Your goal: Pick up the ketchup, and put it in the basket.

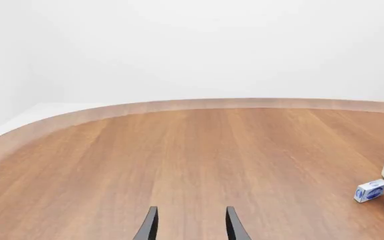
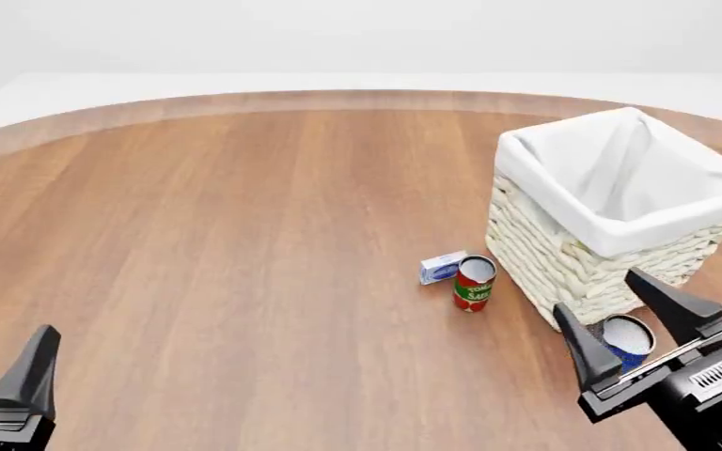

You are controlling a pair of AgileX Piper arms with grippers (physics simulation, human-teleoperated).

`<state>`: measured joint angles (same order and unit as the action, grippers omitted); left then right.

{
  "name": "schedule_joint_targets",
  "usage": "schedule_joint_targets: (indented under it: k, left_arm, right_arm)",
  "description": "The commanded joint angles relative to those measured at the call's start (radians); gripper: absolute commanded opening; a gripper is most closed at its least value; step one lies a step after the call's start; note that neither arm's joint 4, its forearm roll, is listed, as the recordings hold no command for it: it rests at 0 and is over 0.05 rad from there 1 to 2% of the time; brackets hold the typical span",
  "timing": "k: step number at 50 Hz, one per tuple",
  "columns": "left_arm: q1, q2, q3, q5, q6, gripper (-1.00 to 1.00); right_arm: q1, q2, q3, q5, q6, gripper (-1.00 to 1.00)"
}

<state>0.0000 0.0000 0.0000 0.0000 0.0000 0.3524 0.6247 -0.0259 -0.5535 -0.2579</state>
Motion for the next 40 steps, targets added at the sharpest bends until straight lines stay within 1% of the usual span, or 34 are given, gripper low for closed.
schedule_joint_targets:
  k: [1,2,3,4,6,10,15,21,26,30,32,35,36,40]
  left_arm:
    - [0.000,0.000,0.000,0.000,0.000,1.00]
    - [0.000,0.000,0.000,0.000,0.000,1.00]
    - [0.000,0.000,0.000,0.000,0.000,1.00]
    - [0.000,0.000,0.000,0.000,0.000,1.00]
    - [0.000,0.000,0.000,0.000,0.000,1.00]
    - [0.000,0.000,0.000,0.000,0.000,1.00]
    - [0.000,0.000,0.000,0.000,0.000,1.00]
    - [0.000,0.000,0.000,0.000,0.000,1.00]
    - [0.000,0.000,0.000,0.000,0.000,1.00]
    - [0.000,0.000,0.000,0.000,0.000,1.00]
    - [0.000,0.000,0.000,0.000,0.000,1.00]
    - [0.000,0.000,0.000,0.000,0.000,1.00]
    - [0.000,0.000,0.000,0.000,0.000,1.00]
    - [0.000,0.000,0.000,0.000,0.000,1.00]
  right_arm:
    - [0.098,0.167,-0.035,-0.124,0.004,1.00]
    - [0.106,0.198,-0.032,-0.157,0.010,1.00]
    - [0.106,0.200,-0.032,-0.160,0.010,1.00]
    - [0.125,0.243,-0.034,-0.193,0.007,1.00]
    - [0.137,0.261,-0.038,-0.206,0.012,1.00]
    - [0.176,0.324,-0.068,-0.242,-0.001,1.00]
    - [0.204,0.348,-0.085,-0.252,-0.011,1.00]
    - [0.231,0.372,-0.095,-0.266,-0.004,1.00]
    - [0.254,0.403,-0.117,-0.273,-0.009,1.00]
    - [0.285,0.435,-0.139,-0.284,-0.012,1.00]
    - [0.317,0.461,-0.160,-0.288,-0.015,1.00]
    - [0.331,0.478,-0.169,-0.292,-0.018,1.00]
    - [0.353,0.504,-0.177,-0.306,-0.016,1.00]
    - [0.385,0.541,-0.186,-0.323,-0.013,1.00]
